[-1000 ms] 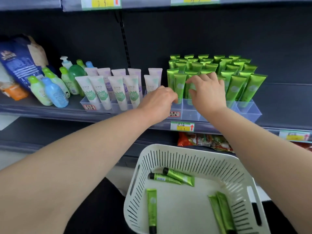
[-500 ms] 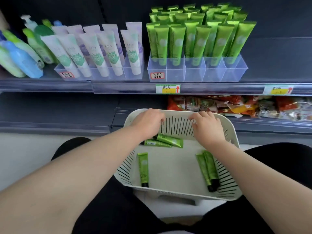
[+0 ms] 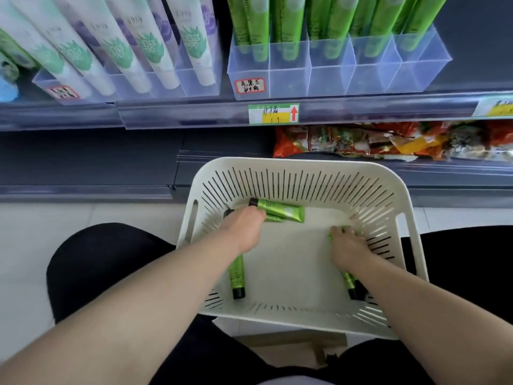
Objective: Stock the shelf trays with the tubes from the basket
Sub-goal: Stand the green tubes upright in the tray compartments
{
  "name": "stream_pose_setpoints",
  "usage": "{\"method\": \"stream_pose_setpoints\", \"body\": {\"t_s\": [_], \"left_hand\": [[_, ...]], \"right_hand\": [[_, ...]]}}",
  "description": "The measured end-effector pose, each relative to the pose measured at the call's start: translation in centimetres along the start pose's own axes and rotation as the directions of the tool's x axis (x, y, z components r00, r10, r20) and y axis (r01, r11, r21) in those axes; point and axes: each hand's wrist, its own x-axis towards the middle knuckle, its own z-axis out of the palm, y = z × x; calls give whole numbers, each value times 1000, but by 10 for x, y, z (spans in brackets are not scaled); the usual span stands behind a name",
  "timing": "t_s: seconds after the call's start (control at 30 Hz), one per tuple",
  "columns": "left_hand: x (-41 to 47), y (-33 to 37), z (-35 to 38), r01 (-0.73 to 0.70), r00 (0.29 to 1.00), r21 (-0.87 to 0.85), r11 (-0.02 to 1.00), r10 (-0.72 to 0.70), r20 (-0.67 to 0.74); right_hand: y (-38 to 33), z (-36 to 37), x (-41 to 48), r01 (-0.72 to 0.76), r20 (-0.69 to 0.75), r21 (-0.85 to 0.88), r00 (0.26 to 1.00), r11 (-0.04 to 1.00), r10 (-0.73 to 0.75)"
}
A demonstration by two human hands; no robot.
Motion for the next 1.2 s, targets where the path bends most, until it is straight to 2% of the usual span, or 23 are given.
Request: {"method": "stream_pose_setpoints", "body": {"t_s": [0.2,0.37,0.5,0.6,0.7,0.77,0.83,0.93,1.0,1.2], "left_hand": [[12,-15,11,148,988,-28,989,-149,-34],[27,-17,23,303,952,-166,938,-290,99],[32,-22,31,353,933,-172,920,-331,143],[26,-21,38,318,936,-140,938,-287,205],[17,-13,50,246,958,-73,967,-230,170],[16,-8,54,251,957,-90,964,-233,175],[18,-4,48,270,939,-73,960,-246,239],[25,3,36,176,912,86,981,-195,362],[27,11,34,97,908,168,981,-157,388],[22,39,58,-158,970,199,967,114,216]], "right_hand": [[2,5,7,111,-6,170,994,979,-111],[-7,15,5,139,2,154,990,978,-141],[-9,14,7,132,-7,174,991,976,-132],[-10,13,7,134,-30,202,991,970,-131],[-12,14,8,143,-76,233,989,962,-129],[-14,15,9,138,-100,296,988,945,-113],[-14,15,11,132,-131,317,987,939,-95],[-12,16,14,108,-152,339,987,934,-59],[-10,17,16,87,-142,361,989,928,-38],[-10,15,16,55,-124,360,992,931,-11]]}}
